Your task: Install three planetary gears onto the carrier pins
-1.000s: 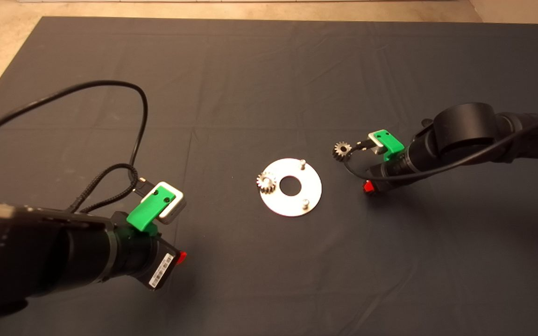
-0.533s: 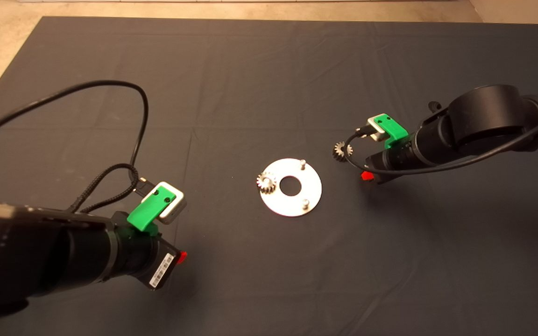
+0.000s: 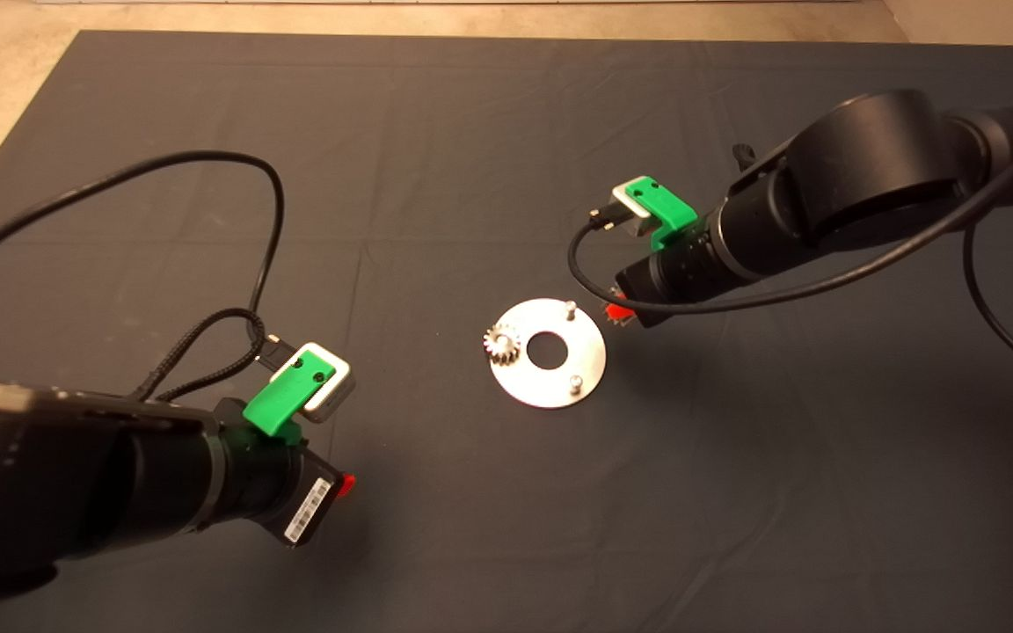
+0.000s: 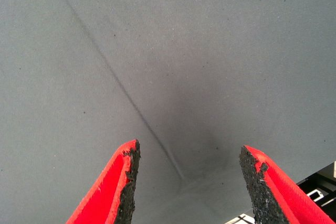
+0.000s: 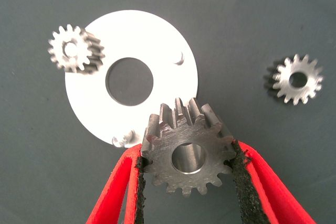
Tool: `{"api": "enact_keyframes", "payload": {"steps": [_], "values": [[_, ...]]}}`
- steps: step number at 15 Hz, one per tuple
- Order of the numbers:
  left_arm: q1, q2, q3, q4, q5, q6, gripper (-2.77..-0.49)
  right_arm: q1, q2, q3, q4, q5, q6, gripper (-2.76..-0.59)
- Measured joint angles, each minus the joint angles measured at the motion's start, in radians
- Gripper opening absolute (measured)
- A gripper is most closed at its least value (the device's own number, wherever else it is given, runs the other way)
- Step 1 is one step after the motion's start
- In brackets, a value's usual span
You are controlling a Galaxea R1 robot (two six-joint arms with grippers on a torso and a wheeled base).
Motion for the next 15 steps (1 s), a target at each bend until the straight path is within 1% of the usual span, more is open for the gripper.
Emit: {"api": "enact_keyframes", "payload": {"steps": [1,4,5,6,8,9,10,11,12,13,15], "values": [[0.0,0.0,0.0,0.0,0.0,0.0,-1.95,-0.001,0.005,0.0,0.006,-0.002,0.0,-2.42],[0.0,0.0,0.0,0.0,0.0,0.0,-1.95,-0.003,0.017,0.005,0.044,-0.01,0.0,-2.42],[0.0,0.0,0.0,0.0,0.0,0.0,-1.95,-0.003,0.02,0.018,0.063,-0.012,0.0,-2.42],[0.0,0.0,0.0,0.0,0.0,0.0,-1.95,-0.003,0.02,0.039,0.073,-0.012,-0.001,-2.42],[0.0,0.0,0.0,0.0,0.0,0.0,-1.95,-0.003,0.019,0.097,0.094,-0.016,-0.001,-2.42],[0.0,0.0,0.0,0.0,0.0,0.0,-1.95,-0.003,0.019,0.105,0.103,-0.017,-0.001,-2.42],[0.0,0.0,0.0,0.0,0.0,0.0,-1.95,-0.003,0.02,0.105,0.103,-0.018,-0.004,-2.42],[0.0,0.0,0.0,0.0,0.0,0.0,-1.95,-0.003,0.02,0.104,0.103,-0.023,-0.007,-2.42],[0.0,0.0,0.0,0.0,0.0,0.0,-1.95,-0.003,0.02,0.104,0.103,-0.031,-0.009,-2.42],[0.0,0.0,0.0,0.0,0.0,0.0,-1.95,-0.004,0.021,0.104,0.103,-0.043,-0.011,-2.42],[0.0,0.0,0.0,0.001,0.0,0.0,-1.95,-0.004,0.034,0.104,0.102,-0.049,-0.019,-2.41]]}}
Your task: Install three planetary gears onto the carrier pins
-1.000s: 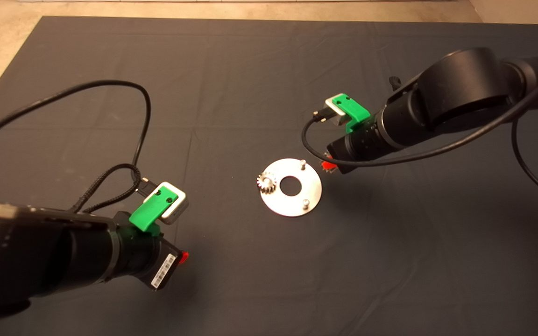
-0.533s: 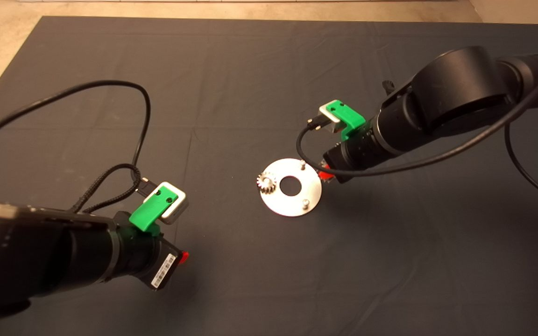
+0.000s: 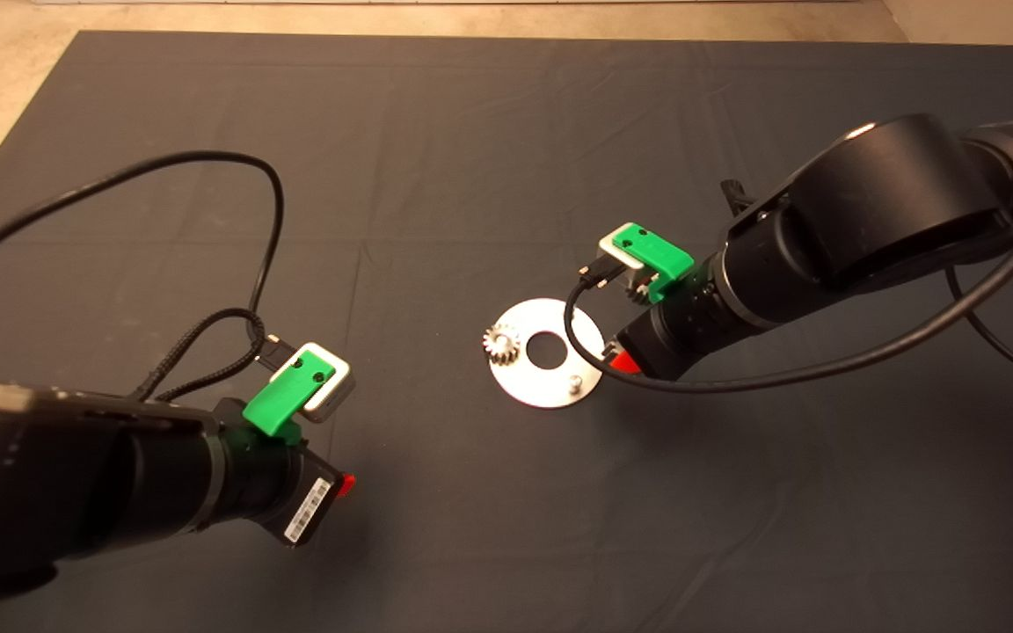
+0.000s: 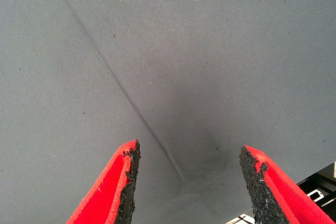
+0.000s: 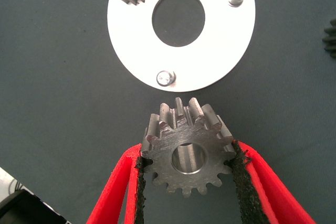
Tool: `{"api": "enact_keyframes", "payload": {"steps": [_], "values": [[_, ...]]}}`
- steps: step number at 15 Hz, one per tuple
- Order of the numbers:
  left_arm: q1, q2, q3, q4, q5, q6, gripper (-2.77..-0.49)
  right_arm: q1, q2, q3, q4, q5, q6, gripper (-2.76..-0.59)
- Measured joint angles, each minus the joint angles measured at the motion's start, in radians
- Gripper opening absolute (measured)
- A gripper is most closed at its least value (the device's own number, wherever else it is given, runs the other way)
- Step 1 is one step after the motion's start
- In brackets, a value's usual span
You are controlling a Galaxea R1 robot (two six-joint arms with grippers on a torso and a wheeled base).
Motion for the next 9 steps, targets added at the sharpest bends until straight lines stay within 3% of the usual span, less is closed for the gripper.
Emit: {"api": "enact_keyframes", "payload": {"steps": [2,3,4,7,9], "values": [[0.0,0.0,0.0,0.0,0.0,0.0,-1.95,0.0,0.024,0.0,0.0,-0.005,-0.033,-2.42],[0.0,-0.002,0.0,0.0,0.0,0.0,-1.95,0.0,0.039,-0.001,0.0,-0.018,-0.036,-2.42],[0.0,-0.002,0.0,0.001,0.0,0.0,-1.95,0.0,0.052,-0.001,0.0,-0.022,-0.041,-2.42],[0.0,-0.003,0.0,0.001,0.0,0.0,-1.95,-0.003,0.054,-0.001,-0.001,-0.025,-0.042,-2.42],[0.0,-0.003,0.0,0.001,0.0,0.0,-1.95,-0.019,0.057,-0.002,0.0,-0.032,-0.057,-2.42]]}}
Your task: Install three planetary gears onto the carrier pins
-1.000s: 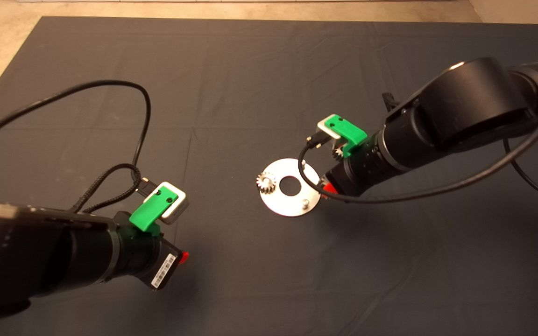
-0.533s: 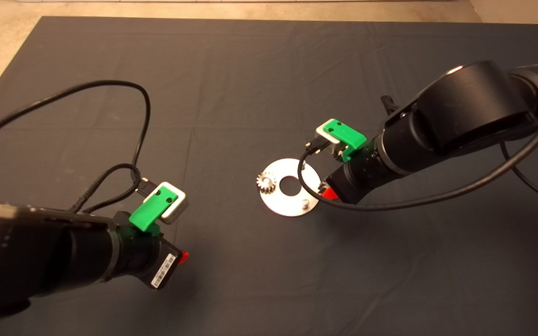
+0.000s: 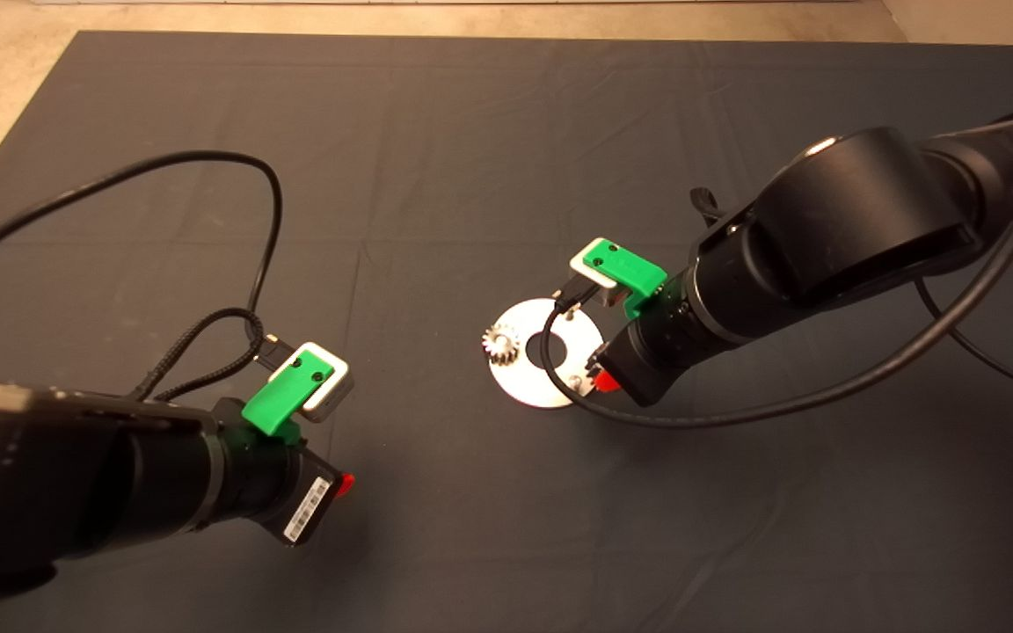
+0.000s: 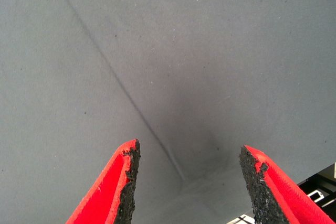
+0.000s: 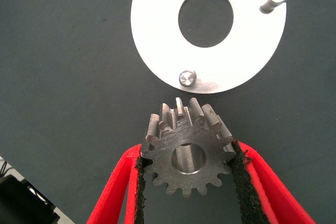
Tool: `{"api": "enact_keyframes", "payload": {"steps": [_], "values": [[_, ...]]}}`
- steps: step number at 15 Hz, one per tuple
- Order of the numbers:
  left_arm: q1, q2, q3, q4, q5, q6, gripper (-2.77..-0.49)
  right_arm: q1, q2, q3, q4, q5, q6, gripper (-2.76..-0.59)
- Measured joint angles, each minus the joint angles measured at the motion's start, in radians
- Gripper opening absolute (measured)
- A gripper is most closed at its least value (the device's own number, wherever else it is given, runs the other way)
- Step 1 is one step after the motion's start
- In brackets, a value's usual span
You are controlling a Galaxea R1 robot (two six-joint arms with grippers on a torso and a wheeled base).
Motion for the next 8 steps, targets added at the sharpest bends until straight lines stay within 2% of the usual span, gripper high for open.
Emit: {"api": "enact_keyframes", "payload": {"steps": [1,2,3,4,5,8], "values": [[0.0,0.0,0.0,0.0,0.0,0.0,-1.95,-0.008,0.003,-0.001,0.0,-0.003,-0.015,-2.42],[0.0,0.0,0.0,0.0,0.0,0.0,-1.95,-0.014,0.006,-0.005,0.0,-0.018,-0.032,-2.42],[0.0,0.0,0.0,0.0,0.0,0.0,-1.95,-0.027,0.008,-0.012,0.0,-0.037,-0.048,-2.42],[0.0,0.0,0.0,0.0,0.0,0.0,-1.95,-0.047,0.008,-0.022,0.0,-0.051,-0.06,-2.42],[0.0,0.0,0.0,0.0,0.0,0.0,-1.95,-0.06,0.008,-0.03,-0.001,-0.053,-0.062,-2.42],[0.0,0.0,0.0,0.0,0.0,0.0,-1.95,-0.061,0.012,-0.064,-0.006,-0.053,-0.069,-2.43]]}}
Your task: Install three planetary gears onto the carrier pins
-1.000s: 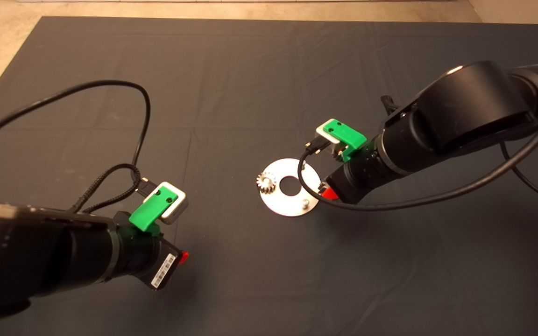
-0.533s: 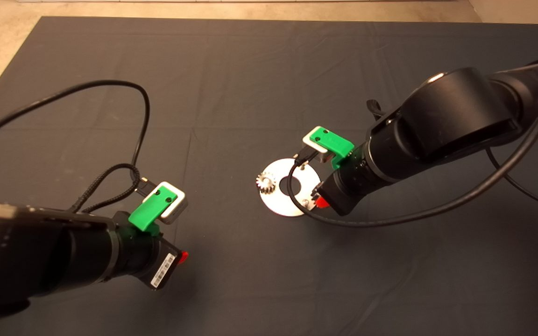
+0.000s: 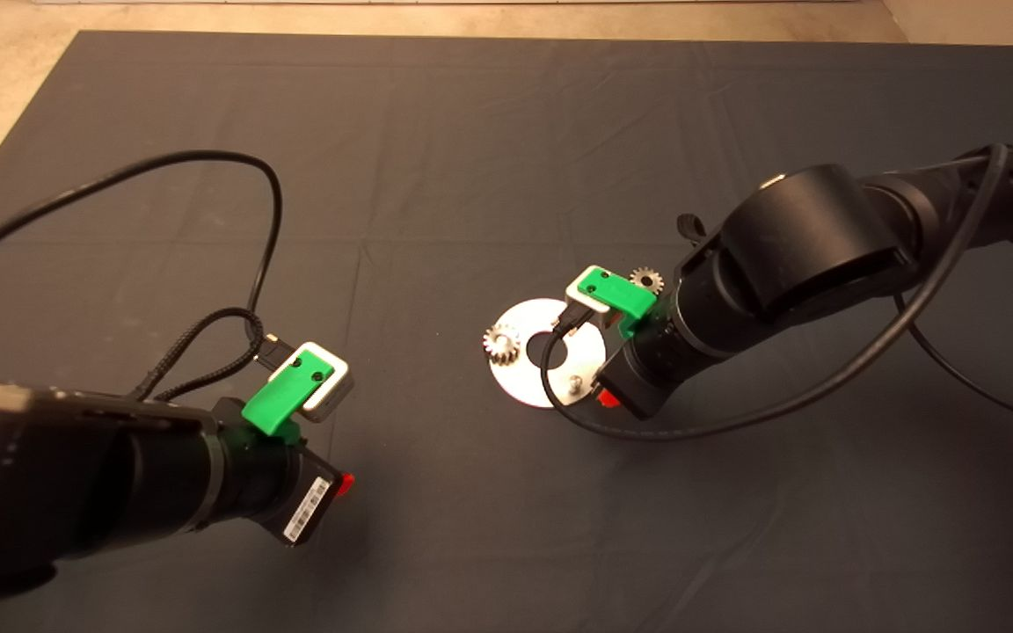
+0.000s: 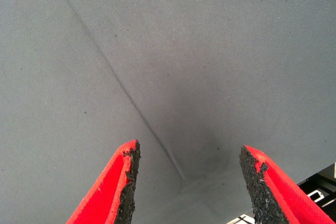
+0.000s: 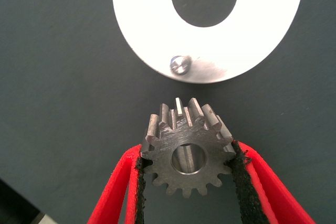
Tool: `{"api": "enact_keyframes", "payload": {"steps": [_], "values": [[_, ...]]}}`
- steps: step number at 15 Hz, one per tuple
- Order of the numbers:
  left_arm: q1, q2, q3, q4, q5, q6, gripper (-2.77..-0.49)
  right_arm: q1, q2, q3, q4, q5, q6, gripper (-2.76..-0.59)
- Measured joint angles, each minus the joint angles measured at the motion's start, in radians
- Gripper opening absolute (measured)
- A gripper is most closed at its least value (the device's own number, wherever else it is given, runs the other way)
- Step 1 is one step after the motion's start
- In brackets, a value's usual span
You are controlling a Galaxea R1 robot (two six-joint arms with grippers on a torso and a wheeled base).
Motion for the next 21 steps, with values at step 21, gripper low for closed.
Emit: {"api": "enact_keyframes", "payload": {"steps": [21], "values": [[0.0,-0.006,-0.014,0.0,0.0,0.012,-1.95,-0.047,0.091,-0.054,-0.091,-0.033,-0.054,-2.43]]}}
